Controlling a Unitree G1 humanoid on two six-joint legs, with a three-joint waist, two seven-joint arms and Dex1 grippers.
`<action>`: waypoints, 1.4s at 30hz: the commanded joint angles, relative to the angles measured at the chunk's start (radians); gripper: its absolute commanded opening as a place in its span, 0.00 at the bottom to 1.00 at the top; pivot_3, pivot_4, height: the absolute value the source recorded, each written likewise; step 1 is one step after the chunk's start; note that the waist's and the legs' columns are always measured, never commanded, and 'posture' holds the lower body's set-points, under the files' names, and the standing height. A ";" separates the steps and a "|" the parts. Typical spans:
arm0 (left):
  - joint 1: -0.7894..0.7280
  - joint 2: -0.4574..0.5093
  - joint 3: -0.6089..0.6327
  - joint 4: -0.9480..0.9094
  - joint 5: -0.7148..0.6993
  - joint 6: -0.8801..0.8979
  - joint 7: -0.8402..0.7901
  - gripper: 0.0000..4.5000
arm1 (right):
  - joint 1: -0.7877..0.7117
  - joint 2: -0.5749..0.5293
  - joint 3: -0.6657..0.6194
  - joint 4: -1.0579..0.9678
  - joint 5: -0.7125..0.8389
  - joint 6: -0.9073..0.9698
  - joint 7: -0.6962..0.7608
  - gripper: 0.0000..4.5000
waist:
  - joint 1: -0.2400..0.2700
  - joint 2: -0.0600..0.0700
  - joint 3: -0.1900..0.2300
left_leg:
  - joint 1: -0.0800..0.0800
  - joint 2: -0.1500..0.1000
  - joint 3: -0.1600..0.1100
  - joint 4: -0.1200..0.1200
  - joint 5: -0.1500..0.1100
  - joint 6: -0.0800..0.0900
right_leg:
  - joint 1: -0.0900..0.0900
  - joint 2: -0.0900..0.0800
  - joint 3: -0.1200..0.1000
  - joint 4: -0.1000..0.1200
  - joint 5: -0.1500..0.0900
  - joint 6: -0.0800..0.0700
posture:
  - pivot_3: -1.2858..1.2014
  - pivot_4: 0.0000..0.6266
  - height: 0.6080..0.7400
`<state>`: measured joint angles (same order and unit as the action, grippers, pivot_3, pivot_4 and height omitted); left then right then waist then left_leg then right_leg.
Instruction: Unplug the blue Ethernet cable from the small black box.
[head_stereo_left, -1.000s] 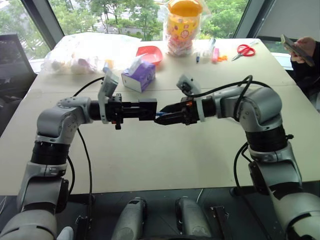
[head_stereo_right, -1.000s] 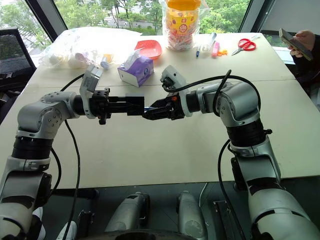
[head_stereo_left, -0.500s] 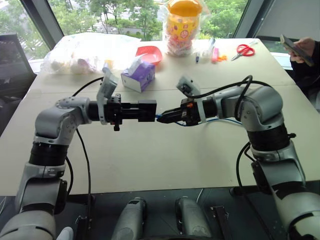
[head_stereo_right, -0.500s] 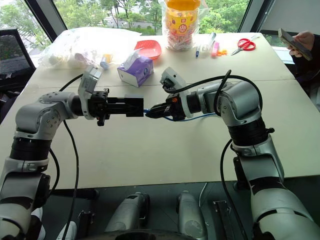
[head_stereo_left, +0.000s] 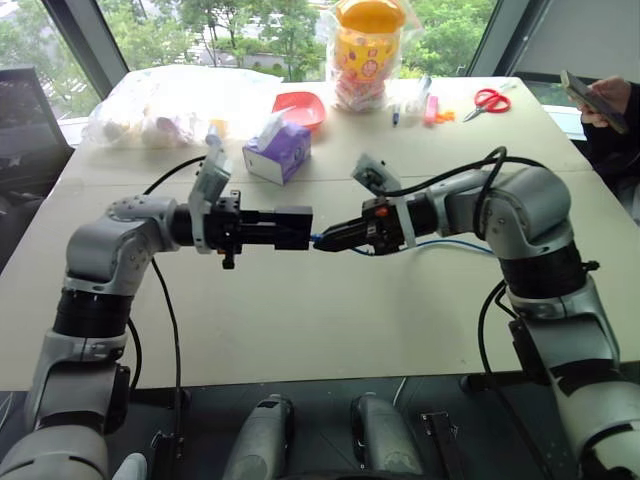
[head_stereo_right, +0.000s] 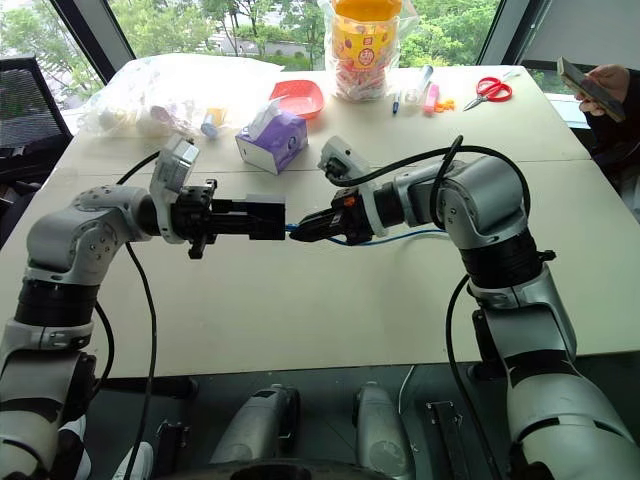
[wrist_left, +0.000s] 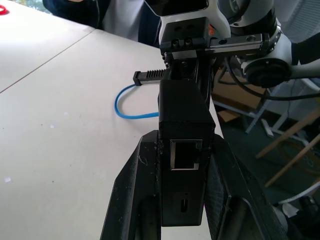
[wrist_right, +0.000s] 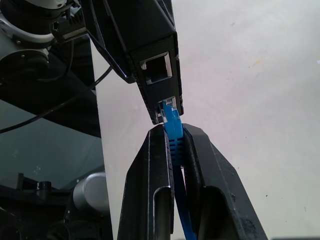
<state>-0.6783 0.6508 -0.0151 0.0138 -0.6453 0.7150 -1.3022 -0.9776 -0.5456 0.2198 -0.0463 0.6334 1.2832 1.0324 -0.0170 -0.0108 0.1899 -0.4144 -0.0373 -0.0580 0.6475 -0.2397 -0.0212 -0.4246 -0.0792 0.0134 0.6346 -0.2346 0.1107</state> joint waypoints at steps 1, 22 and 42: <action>0.011 0.006 0.000 -0.029 -0.006 0.002 0.002 0.11 | -0.025 -0.002 -0.033 -0.043 0.029 -0.036 0.013 0.25 | 0.000 0.000 0.000 | 0.000 0.000 0.000 0.000 0.000 0.000 | 0.000 0.000 0.000 0.000 0.000 0.000 | 0.52 0.24 1.00; 0.013 0.004 0.010 -0.040 -0.021 0.018 0.015 0.11 | -0.019 -0.023 0.023 -0.036 0.029 -0.037 0.017 0.57 | 0.000 0.000 0.000 | 0.000 0.000 0.000 0.000 0.000 0.000 | 0.000 0.000 0.000 0.000 0.000 0.000 | 0.52 0.24 1.00; -0.019 -0.013 0.060 -0.024 -0.083 0.090 0.048 0.11 | -0.019 -0.012 0.060 -0.046 -0.009 -0.065 -0.005 0.01 | 0.000 0.000 0.000 | 0.000 0.000 0.000 0.000 0.000 0.000 | 0.000 0.000 0.000 0.000 0.000 0.000 | 0.52 0.24 1.00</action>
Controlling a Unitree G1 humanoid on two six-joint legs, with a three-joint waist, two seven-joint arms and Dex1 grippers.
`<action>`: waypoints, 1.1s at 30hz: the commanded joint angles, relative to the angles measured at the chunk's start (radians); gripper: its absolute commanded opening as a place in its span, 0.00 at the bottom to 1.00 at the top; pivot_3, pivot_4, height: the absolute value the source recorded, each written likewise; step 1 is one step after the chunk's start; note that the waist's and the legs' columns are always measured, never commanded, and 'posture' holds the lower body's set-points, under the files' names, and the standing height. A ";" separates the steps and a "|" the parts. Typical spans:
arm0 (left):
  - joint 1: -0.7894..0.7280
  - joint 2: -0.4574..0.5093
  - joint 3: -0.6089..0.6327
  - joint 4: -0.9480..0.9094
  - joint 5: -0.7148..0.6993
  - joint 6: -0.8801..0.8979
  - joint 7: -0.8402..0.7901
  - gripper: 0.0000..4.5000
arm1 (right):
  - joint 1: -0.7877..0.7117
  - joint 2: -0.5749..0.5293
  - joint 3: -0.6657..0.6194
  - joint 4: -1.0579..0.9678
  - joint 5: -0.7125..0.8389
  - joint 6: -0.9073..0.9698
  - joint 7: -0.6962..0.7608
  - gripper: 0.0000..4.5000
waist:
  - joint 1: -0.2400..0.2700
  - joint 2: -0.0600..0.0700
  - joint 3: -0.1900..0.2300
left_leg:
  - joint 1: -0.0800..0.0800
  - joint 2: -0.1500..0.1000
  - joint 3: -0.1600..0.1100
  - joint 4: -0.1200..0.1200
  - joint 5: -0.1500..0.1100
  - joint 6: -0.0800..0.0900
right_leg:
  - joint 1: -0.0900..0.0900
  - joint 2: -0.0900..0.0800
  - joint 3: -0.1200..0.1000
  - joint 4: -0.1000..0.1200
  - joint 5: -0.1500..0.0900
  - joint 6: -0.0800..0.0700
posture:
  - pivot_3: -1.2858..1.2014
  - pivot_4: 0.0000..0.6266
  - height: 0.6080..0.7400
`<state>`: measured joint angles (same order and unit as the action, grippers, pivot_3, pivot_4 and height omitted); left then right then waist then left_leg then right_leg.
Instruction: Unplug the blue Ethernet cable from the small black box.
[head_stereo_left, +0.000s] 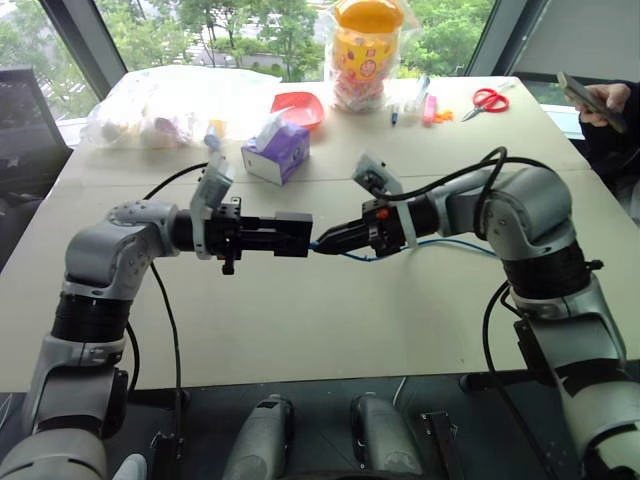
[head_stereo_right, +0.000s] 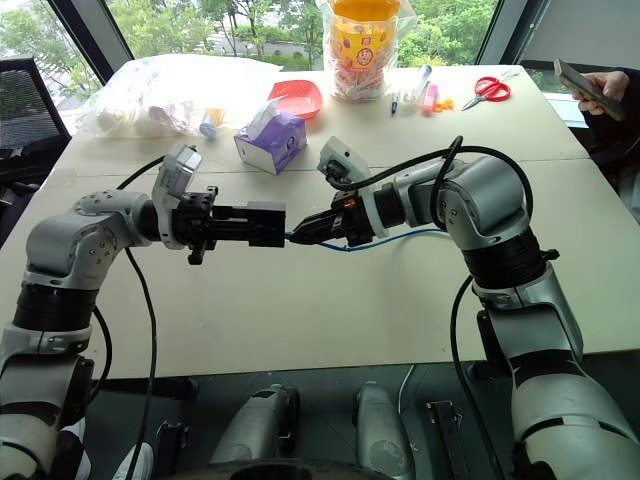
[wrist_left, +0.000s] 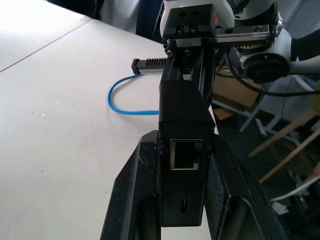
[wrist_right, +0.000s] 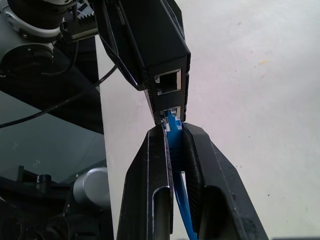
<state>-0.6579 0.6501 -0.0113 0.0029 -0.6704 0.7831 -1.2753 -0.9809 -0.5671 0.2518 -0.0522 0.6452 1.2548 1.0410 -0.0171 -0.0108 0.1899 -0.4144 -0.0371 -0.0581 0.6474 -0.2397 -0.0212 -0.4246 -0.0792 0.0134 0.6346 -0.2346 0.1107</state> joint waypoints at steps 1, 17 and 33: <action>-0.046 -0.014 0.066 -0.011 -0.070 0.036 0.026 0.11 | -0.008 -0.001 0.058 -0.049 -0.062 -0.078 -0.024 0.01 | 0.000 0.000 0.000 | 0.000 0.000 0.000 0.000 0.000 0.000 | 0.000 0.000 0.000 0.000 0.000 0.000 | 0.52 0.24 1.00; -0.015 0.035 0.081 -0.047 -0.081 0.063 0.005 0.11 | 0.015 -0.117 0.164 0.165 -0.306 -0.390 0.011 0.01 | -0.001 0.000 0.000 | 0.000 0.000 0.000 0.000 0.000 0.000 | 0.000 0.000 0.000 0.000 0.000 0.000 | 0.52 0.24 1.00; 0.027 0.050 0.002 -0.050 0.043 -0.102 -0.015 0.11 | 0.015 -0.063 0.130 0.255 -0.400 -0.422 -0.119 0.01 | 0.002 0.000 0.000 | -0.001 0.000 0.001 0.001 0.000 0.000 | -0.001 0.000 0.000 0.000 0.000 0.000 | 0.52 0.24 1.00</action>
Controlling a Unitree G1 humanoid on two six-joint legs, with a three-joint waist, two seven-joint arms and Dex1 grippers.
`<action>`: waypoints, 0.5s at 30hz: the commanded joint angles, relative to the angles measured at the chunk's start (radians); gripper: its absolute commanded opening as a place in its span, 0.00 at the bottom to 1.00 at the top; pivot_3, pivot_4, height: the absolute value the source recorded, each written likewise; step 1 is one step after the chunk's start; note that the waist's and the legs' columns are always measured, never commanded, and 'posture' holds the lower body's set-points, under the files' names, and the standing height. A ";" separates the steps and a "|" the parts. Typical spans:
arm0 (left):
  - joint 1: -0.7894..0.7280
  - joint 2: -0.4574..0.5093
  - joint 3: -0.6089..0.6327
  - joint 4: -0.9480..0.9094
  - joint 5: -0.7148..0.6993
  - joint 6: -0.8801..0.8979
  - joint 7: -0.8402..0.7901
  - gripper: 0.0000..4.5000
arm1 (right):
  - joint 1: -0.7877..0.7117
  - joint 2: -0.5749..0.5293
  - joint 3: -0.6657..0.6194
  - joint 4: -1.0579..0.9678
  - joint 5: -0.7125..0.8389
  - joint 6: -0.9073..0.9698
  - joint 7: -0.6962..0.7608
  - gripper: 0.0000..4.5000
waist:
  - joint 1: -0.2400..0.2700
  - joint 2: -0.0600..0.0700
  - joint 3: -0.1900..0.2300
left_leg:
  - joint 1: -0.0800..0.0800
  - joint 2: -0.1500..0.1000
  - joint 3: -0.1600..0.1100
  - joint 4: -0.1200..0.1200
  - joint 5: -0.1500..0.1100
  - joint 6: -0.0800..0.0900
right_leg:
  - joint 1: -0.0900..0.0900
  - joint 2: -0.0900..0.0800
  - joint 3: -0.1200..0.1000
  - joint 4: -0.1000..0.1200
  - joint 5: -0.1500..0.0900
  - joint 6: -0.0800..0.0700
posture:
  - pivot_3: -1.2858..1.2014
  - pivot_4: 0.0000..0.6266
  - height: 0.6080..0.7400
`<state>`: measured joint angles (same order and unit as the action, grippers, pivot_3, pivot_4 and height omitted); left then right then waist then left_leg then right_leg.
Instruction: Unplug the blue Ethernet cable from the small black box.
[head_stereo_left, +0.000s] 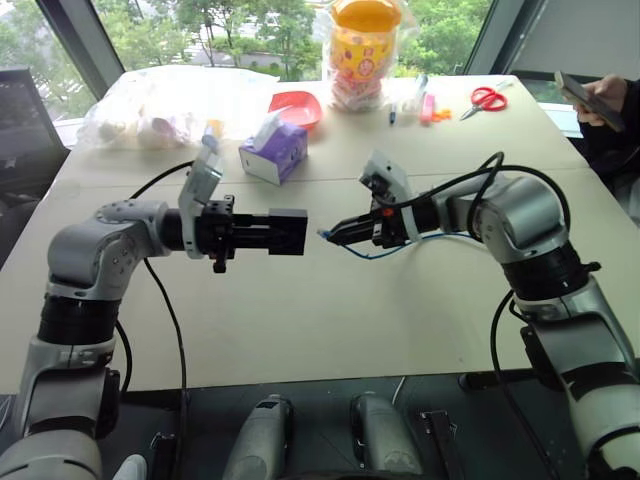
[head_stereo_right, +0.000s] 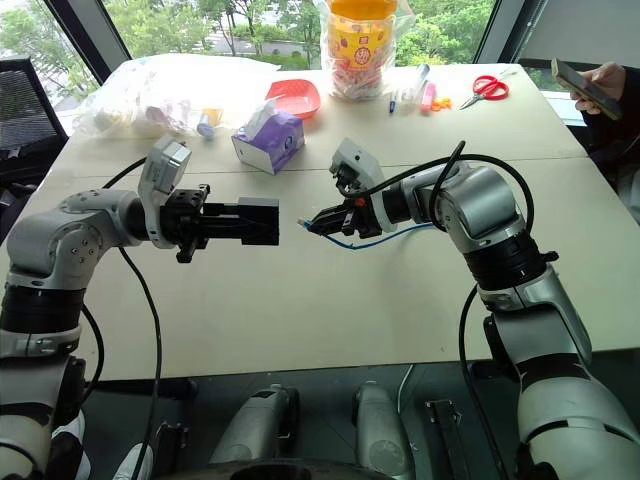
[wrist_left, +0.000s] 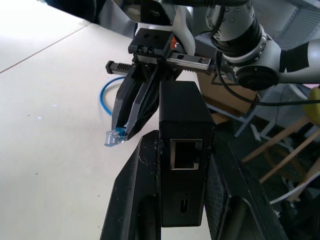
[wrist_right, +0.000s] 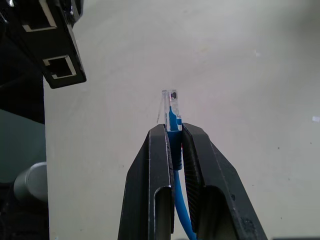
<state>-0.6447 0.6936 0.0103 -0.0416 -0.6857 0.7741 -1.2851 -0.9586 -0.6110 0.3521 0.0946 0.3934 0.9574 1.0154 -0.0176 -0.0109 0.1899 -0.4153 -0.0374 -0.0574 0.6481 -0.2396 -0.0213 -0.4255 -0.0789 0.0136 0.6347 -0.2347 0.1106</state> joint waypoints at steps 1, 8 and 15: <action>0.018 -0.006 -0.028 0.003 0.083 -0.125 0.010 0.11 | -0.010 -0.010 0.038 0.163 -0.203 -0.173 -0.147 0.01 | 0.005 0.000 0.000 | 0.000 -0.001 0.000 0.000 0.000 0.000 | 0.000 -0.001 0.000 0.000 0.000 0.000 | 0.52 0.24 1.00; 0.056 -0.190 -0.104 0.144 0.345 -0.510 0.223 0.11 | -0.017 0.070 0.005 0.486 -0.417 -0.377 -0.446 0.01 | 0.004 0.000 0.000 | -0.001 -0.002 0.001 -0.001 0.001 0.000 | -0.001 -0.002 0.001 -0.001 0.000 0.000 | 0.52 0.24 1.00; 0.027 -0.386 -0.149 0.403 0.499 -0.797 0.380 0.11 | 0.044 0.126 -0.125 0.436 -0.378 -0.300 -0.478 0.45 | 0.003 0.000 0.000 | -0.002 -0.002 0.002 -0.001 0.001 0.000 | -0.002 -0.001 0.001 0.000 0.001 0.001 | 0.52 0.24 1.00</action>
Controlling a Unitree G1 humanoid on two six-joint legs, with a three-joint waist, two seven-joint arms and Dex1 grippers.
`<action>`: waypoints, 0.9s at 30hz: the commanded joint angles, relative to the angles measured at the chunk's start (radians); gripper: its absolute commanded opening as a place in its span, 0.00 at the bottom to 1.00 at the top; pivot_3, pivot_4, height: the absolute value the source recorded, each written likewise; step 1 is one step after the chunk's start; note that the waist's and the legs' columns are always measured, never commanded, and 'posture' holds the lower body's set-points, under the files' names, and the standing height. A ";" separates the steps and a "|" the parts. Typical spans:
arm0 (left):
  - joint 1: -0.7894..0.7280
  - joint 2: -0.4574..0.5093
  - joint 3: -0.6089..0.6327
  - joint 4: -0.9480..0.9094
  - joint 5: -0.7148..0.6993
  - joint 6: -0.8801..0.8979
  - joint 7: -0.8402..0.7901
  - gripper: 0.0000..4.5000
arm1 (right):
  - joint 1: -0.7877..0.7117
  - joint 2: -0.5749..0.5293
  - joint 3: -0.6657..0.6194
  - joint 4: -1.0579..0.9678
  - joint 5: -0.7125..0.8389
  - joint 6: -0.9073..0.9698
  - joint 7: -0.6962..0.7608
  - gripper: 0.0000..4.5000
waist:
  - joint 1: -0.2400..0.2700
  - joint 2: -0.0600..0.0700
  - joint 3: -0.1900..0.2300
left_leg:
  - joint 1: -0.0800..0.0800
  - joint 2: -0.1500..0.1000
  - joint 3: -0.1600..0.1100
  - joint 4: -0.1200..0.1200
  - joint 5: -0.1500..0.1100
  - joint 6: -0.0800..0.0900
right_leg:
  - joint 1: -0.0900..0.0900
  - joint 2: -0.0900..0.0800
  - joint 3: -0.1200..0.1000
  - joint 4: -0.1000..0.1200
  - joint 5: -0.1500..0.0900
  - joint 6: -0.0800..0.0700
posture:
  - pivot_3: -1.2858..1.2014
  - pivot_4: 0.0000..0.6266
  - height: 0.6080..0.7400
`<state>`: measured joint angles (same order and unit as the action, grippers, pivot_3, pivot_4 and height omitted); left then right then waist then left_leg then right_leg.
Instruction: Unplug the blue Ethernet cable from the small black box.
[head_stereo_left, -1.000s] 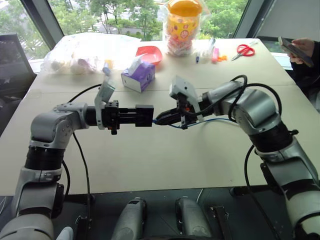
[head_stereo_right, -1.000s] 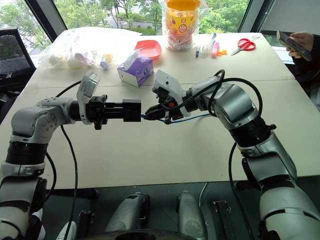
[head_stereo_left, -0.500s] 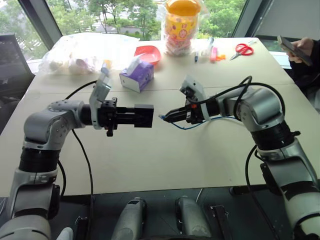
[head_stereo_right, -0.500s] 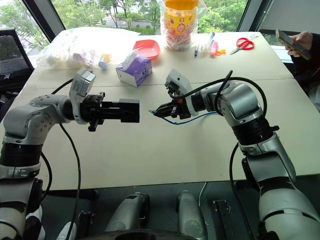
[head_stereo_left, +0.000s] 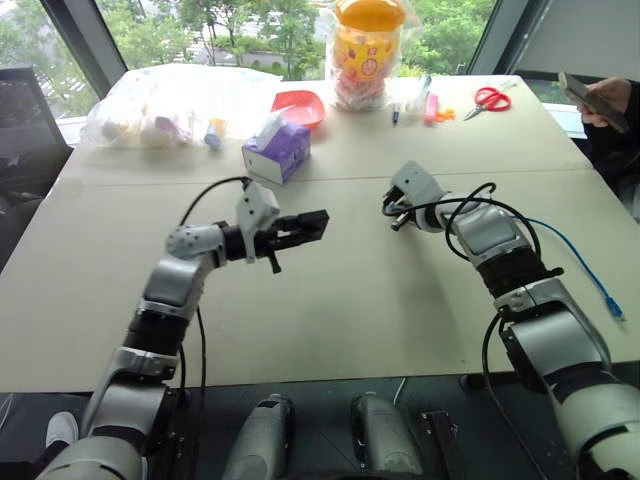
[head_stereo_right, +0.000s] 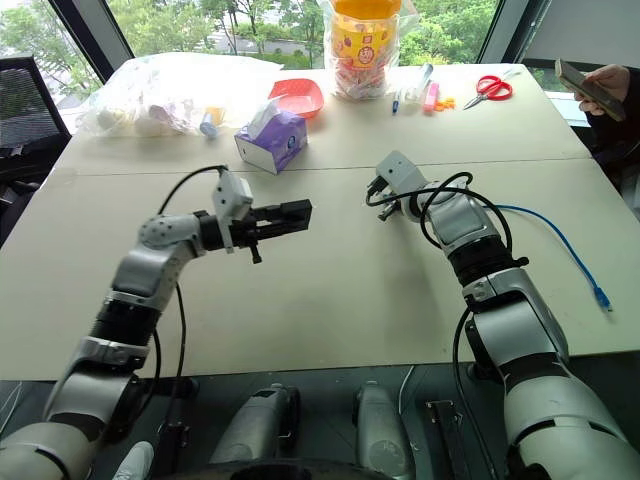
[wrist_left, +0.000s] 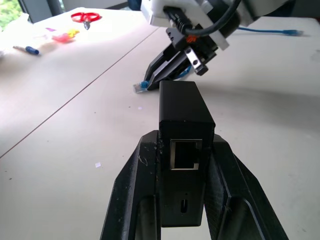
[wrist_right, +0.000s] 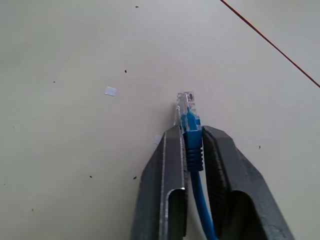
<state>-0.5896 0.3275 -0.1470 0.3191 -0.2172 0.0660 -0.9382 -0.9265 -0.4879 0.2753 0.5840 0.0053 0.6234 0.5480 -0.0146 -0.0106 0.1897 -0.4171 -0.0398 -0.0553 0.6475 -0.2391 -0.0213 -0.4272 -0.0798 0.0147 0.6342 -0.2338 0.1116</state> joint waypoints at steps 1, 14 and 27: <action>-0.035 -0.035 0.006 0.074 0.041 -0.109 0.045 0.11 | 0.022 0.003 -0.060 -0.072 0.006 0.046 -0.017 0.56 | 0.000 0.000 0.000 | 0.000 0.000 0.000 0.000 0.000 0.000 | 0.000 0.000 0.000 0.000 0.000 0.000 | 0.52 0.24 1.00; -0.111 -0.128 -0.001 0.480 0.177 -0.348 0.186 0.11 | 0.253 -0.119 -0.318 -0.679 0.148 0.494 0.005 0.89 | 0.009 0.000 -0.001 | 0.000 0.000 -0.002 0.001 0.000 0.001 | 0.002 0.000 -0.001 0.001 0.001 0.001 | 0.52 0.24 1.00; -0.070 -0.031 0.025 0.479 0.149 -0.314 0.033 0.99 | 0.388 -0.197 -0.355 -1.009 0.311 0.671 0.060 0.91 | -0.005 0.001 -0.002 | 0.011 0.003 -0.001 0.001 0.000 0.001 | 0.011 0.002 0.000 0.000 0.001 0.001 | 0.52 0.24 1.00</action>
<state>-0.6971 0.2577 -0.1417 0.8167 -0.0517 -0.2931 -0.8636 -0.5370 -0.6610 -0.0451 -0.3838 0.2943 1.2901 0.6003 -0.0200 -0.0093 0.1878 -0.4066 -0.0368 -0.0561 0.6485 -0.2395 -0.0203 -0.4162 -0.0776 0.0149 0.6344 -0.2332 0.1124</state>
